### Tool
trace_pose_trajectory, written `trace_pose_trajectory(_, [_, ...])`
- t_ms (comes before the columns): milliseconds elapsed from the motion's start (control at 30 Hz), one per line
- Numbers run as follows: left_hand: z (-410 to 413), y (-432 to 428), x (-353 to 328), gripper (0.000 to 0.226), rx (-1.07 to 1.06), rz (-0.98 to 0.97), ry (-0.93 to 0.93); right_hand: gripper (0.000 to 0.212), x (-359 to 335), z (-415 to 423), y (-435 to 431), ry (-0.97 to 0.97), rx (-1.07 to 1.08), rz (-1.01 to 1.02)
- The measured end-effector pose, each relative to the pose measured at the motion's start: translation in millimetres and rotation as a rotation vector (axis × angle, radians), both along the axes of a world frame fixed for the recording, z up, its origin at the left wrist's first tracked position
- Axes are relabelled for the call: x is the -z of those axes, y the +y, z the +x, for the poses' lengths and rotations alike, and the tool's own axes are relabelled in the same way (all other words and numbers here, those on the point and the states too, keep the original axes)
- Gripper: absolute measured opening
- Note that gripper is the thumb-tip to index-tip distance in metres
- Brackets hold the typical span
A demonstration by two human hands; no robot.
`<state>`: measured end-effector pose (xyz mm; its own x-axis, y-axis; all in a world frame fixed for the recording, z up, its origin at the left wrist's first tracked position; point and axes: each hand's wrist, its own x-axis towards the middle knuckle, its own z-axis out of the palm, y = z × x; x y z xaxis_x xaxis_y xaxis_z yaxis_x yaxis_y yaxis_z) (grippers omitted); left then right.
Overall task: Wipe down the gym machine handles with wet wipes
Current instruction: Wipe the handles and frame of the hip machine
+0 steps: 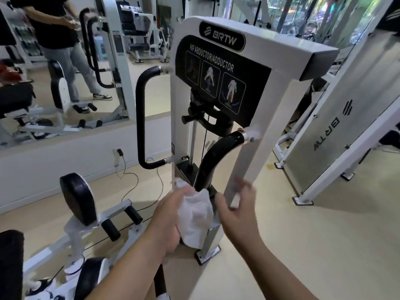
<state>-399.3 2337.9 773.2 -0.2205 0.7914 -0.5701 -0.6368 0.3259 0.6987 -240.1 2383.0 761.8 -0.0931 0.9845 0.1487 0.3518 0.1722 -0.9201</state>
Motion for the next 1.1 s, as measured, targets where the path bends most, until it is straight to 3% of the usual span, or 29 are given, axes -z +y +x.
trace_pose_trajectory(33, [2,-4,-1,0.071,0.059,0.025,-0.010,0.037,-4,-6,-14,0.132,-0.086,-0.271])
trace_pose_trajectory(100, [6,-13,1,0.045,0.172,0.049,-0.064,0.049,-10,-6,-29,0.359,-0.254,-0.675])
trace_pose_trajectory(167, [9,-19,3,0.029,0.266,0.090,-0.099,0.053,-14,1,-33,0.483,-0.358,-0.747])
trace_pose_trajectory(267, [13,-24,1,0.017,0.270,0.084,-0.010,0.055,-8,7,-36,0.537,-0.484,-0.766])
trace_pose_trajectory(400, [13,-22,-2,0.022,0.225,0.078,0.061,0.041,-2,2,-34,0.439,-0.491,-0.738])
trace_pose_trajectory(567, [11,-12,-1,0.023,0.260,0.052,0.231,0.043,1,3,-28,0.389,-0.305,-0.828])
trace_pose_trajectory(667, [2,-6,5,0.016,0.215,0.010,0.344,0.049,4,19,-10,0.571,-0.049,-0.899])
trace_pose_trajectory(733, [-7,-3,7,0.016,0.088,-0.042,0.349,0.038,-5,32,10,0.635,0.148,-0.845])
trace_pose_trajectory(833, [-11,0,6,0.015,-0.034,-0.096,0.347,0.021,-25,35,36,0.456,0.293,-0.669])
trace_pose_trajectory(967, [-5,5,8,0.016,-0.044,-0.114,0.349,0.025,-39,-11,40,0.309,0.130,-0.452])
trace_pose_trajectory(1033, [-2,8,9,0.014,-0.059,-0.125,0.380,0.019,-35,-39,28,0.292,-0.008,-0.449])
trace_pose_trajectory(1100, [-2,10,12,0.014,-0.070,-0.131,0.402,0.042,-27,-60,16,0.278,-0.104,-0.494])
